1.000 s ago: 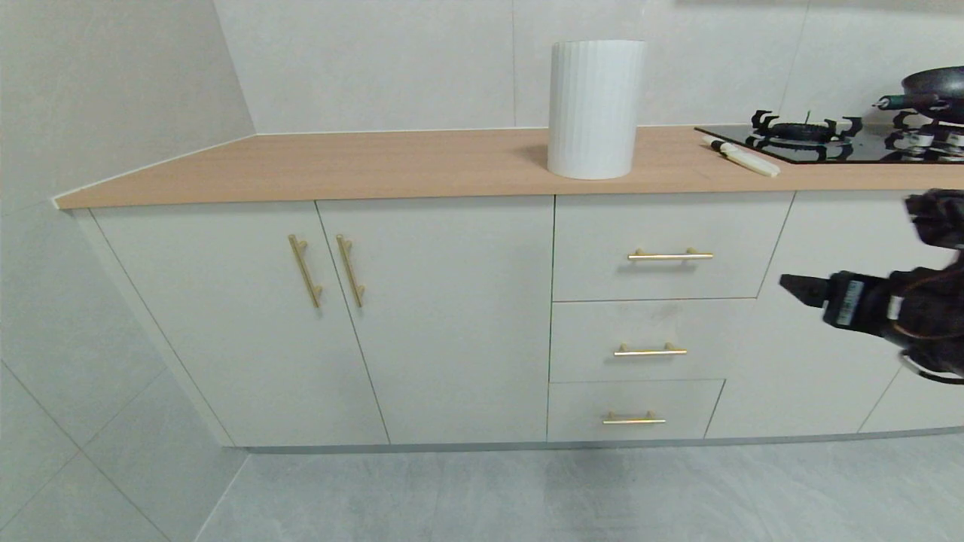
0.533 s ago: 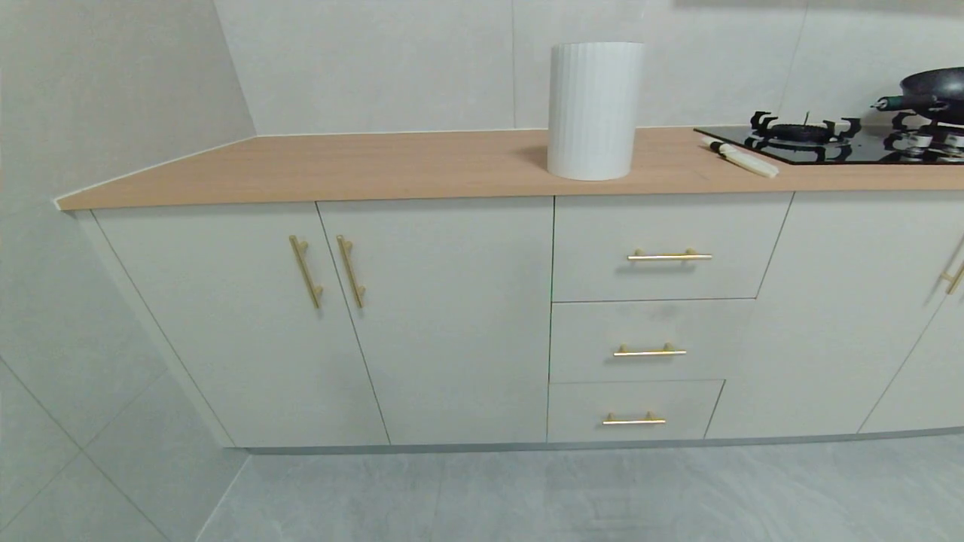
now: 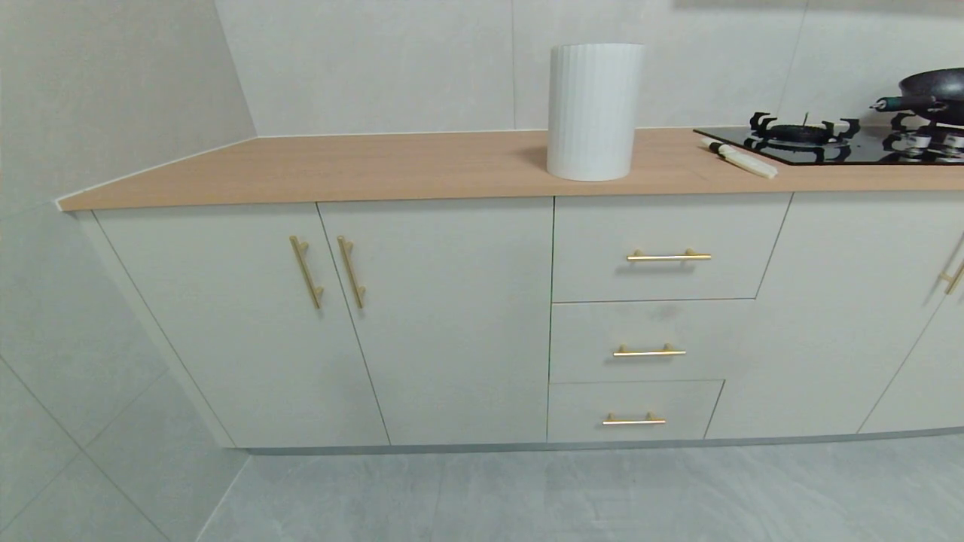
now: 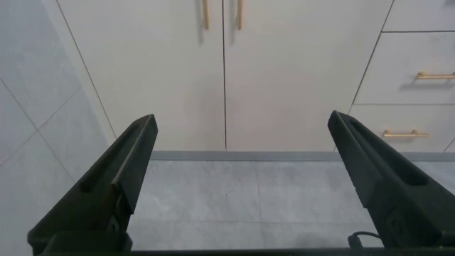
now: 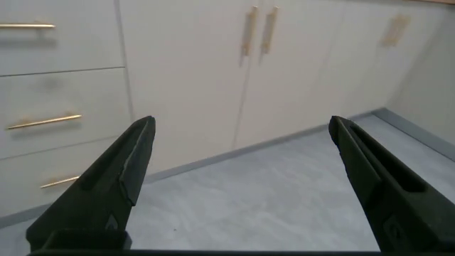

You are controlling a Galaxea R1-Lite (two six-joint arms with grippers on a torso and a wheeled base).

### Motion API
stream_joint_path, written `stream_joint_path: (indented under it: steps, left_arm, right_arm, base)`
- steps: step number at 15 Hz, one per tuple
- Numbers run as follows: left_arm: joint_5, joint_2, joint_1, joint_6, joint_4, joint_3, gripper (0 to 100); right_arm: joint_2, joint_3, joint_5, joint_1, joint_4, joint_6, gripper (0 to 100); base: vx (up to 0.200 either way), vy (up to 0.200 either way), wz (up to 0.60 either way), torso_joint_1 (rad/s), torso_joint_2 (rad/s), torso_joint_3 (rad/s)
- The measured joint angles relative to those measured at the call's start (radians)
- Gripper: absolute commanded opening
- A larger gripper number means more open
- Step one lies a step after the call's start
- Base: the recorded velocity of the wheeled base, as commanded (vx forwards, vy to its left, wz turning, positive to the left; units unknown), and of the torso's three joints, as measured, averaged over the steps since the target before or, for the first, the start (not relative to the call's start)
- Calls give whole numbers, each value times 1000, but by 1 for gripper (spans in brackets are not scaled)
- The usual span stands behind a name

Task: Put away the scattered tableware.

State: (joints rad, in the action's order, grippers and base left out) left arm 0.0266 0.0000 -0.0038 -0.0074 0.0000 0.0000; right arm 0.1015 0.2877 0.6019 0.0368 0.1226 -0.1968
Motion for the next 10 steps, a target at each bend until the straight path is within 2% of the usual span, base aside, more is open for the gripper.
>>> stream_joint_path:
  steps: [2,4,7,8,10]
  left_arm:
    - [0,0,0,0,0,0,100]
    - [0,0,0,0,0,0,100]
    - [0,0,0,0,0,0,100]
    - [0,0,0,0,0,0,100]
    - [0,0,0,0,0,0,100]
  right_arm:
    - [-43,-37,-58,-39,15,0,100]
    - [-77,-73,-257,-41,-18,31,100]
    - [-96,-208,-502,-38,-198,85,100]
    - [-99,-247,-550,-37,-221,87,100]
    - [-101,-277,-563,-37,-207,92,100]
  base:
    - [0,0,0,0,0,0]
    - [0,0,0,0,0,0]
    - [0,0,0,0,0,0]
    - [0,0,0,0,0,0]
    - [0,0,0,0,0,0]
